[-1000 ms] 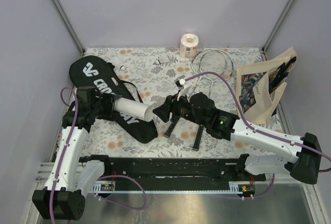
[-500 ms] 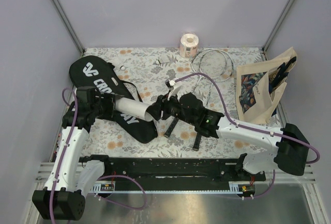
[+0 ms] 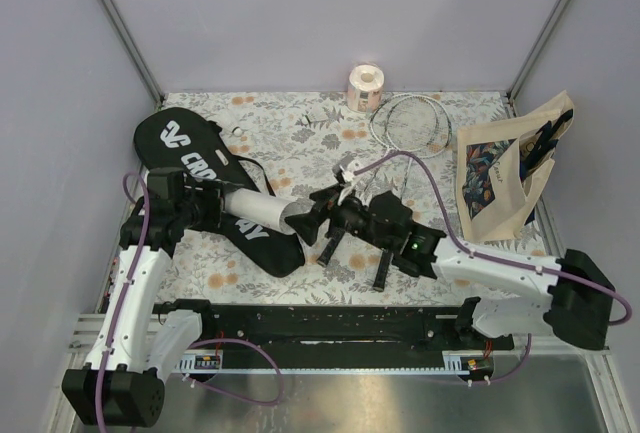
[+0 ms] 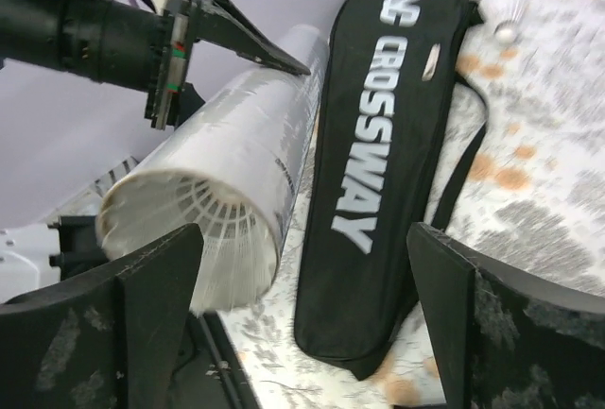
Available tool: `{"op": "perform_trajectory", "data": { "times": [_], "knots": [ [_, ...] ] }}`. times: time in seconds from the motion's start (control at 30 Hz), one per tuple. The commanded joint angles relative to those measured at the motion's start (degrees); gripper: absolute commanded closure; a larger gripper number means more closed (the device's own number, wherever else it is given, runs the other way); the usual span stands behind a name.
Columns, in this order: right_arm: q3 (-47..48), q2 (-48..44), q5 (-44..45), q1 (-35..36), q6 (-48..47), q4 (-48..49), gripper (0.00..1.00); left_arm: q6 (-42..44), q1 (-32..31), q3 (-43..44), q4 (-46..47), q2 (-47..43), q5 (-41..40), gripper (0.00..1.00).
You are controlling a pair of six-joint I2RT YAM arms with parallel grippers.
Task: Pack up the badminton gear
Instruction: Place the shuttlecock at the shuttle tube, then adjust the shuttle tube.
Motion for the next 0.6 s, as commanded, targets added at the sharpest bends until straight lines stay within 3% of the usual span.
{"op": "perform_trajectory", "data": {
  "times": [0.0,0.23,0.37,0.57],
  "knots": [
    [-5.4,-10.0,-1.5,-0.1,-15.0,8.3,0.01,-0.3,-0.1,2.7,2.3,-0.4,4.1,0.41],
    [-17.7,-17.3,-15.9,-0.2,-39.0,21.2,0.0,1.7,-0.1,3.8,4.8,1.8,13.2,0.41],
    [-16.5,-18.4,-21.1,-0.8,-47.7,14.7,0.01,5.8,-0.3,5.4,6.8,4.7,21.9,0.4],
    [-15.4,-12.9,-26.4,-0.9,-55.3,21.5,0.01,10.6,-3.2,6.9,6.8,6.4,27.0,0.39]
  ]
}}
